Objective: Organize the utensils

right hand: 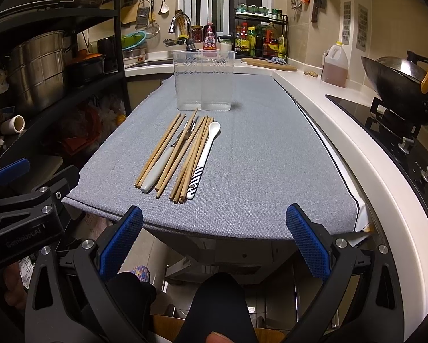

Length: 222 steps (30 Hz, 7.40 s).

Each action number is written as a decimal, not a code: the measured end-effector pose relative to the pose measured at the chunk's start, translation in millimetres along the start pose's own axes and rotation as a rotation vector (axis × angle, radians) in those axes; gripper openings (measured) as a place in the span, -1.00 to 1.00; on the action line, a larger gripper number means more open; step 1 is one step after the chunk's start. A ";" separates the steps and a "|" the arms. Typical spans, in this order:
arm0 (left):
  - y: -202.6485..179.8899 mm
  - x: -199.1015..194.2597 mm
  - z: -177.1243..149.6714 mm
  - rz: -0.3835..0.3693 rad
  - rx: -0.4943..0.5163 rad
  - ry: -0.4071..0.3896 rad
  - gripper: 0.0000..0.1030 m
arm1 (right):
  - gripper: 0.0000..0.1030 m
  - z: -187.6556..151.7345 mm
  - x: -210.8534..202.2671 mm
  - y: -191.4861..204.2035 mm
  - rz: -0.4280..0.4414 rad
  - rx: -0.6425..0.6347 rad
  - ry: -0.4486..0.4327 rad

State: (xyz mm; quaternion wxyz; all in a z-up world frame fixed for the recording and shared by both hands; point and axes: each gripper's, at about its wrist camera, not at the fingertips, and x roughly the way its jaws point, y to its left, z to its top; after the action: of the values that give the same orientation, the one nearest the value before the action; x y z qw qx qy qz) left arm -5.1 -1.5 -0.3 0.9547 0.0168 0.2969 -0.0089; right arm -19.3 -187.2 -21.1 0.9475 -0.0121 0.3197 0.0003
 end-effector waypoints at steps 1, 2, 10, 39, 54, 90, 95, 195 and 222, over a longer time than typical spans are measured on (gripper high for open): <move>-0.2 0.2 0.5 0.001 0.000 0.001 0.85 | 0.90 -0.1 -0.1 0.5 -0.001 0.000 -0.001; -0.4 0.1 0.2 0.001 0.001 0.001 0.85 | 0.90 0.0 0.0 0.4 -0.001 0.000 -0.001; -0.5 0.6 -1.0 0.002 0.000 0.000 0.85 | 0.90 -0.2 0.2 0.5 -0.001 -0.001 -0.001; -0.9 0.7 -0.4 0.002 0.000 0.002 0.85 | 0.90 0.1 0.0 0.8 -0.002 -0.002 -0.002; 12.2 14.0 -1.5 0.011 -0.047 0.043 0.85 | 0.90 8.1 14.8 -17.7 -0.033 0.070 0.016; -8.8 106.6 10.6 -0.041 0.020 0.146 0.79 | -0.12 14.9 119.6 -25.1 0.007 0.048 0.040; -16.2 123.2 8.2 -0.023 0.047 0.181 0.78 | -0.12 15.4 120.3 -25.3 0.014 0.045 0.034; -6.4 69.3 228.1 -0.388 0.159 -0.130 -0.89 | -0.90 249.4 71.1 -58.1 0.195 -0.003 -0.264; -32.8 135.6 355.3 -0.386 0.144 -0.218 -0.89 | -0.90 408.8 130.2 -23.9 0.164 -0.107 -0.345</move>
State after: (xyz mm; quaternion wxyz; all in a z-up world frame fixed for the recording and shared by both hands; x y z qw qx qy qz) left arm 307.0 -48.5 214.5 0.9580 0.0267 0.1884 -0.2144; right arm 332.1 -202.5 225.8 0.9830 -0.0361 0.1522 0.0963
